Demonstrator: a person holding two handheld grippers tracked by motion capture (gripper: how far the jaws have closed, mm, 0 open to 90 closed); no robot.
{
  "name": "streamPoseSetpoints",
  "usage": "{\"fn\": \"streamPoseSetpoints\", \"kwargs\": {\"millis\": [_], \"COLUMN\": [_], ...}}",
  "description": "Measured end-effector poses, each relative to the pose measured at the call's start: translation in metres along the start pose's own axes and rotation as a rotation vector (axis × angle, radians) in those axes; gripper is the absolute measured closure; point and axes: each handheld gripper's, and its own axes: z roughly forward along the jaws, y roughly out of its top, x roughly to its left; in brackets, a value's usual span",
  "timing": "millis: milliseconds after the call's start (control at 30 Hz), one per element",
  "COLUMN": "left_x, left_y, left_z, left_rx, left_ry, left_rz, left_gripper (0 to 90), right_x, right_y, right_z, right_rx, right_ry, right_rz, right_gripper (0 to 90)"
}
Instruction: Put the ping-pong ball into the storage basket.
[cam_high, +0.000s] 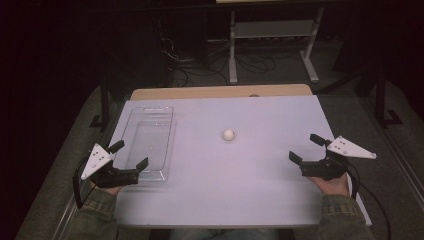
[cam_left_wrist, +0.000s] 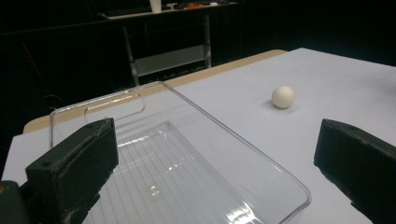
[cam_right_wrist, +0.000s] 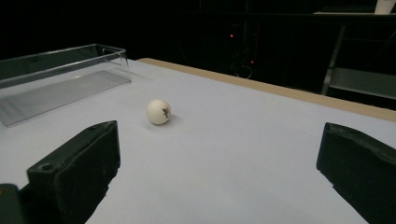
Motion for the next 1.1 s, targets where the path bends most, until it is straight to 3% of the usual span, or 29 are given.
{"fn": "streamPoseSetpoints", "kwargs": {"millis": [533, 1100], "left_x": [0.003, 0.004], "left_y": [0.020, 0.036], "left_z": [0.004, 0.008], "left_rx": [0.030, 0.022], "left_ry": [-0.027, -0.052], "left_rz": [0.016, 0.018], "left_gripper": [0.0, 0.0], "right_x": [0.000, 0.000], "right_y": [0.001, 0.001], "right_z": [-0.001, 0.000], "right_rx": [-0.004, 0.001], "right_ry": [0.010, 0.014], "right_rz": [-0.001, -0.008], "right_gripper": [0.0, 0.0]}}
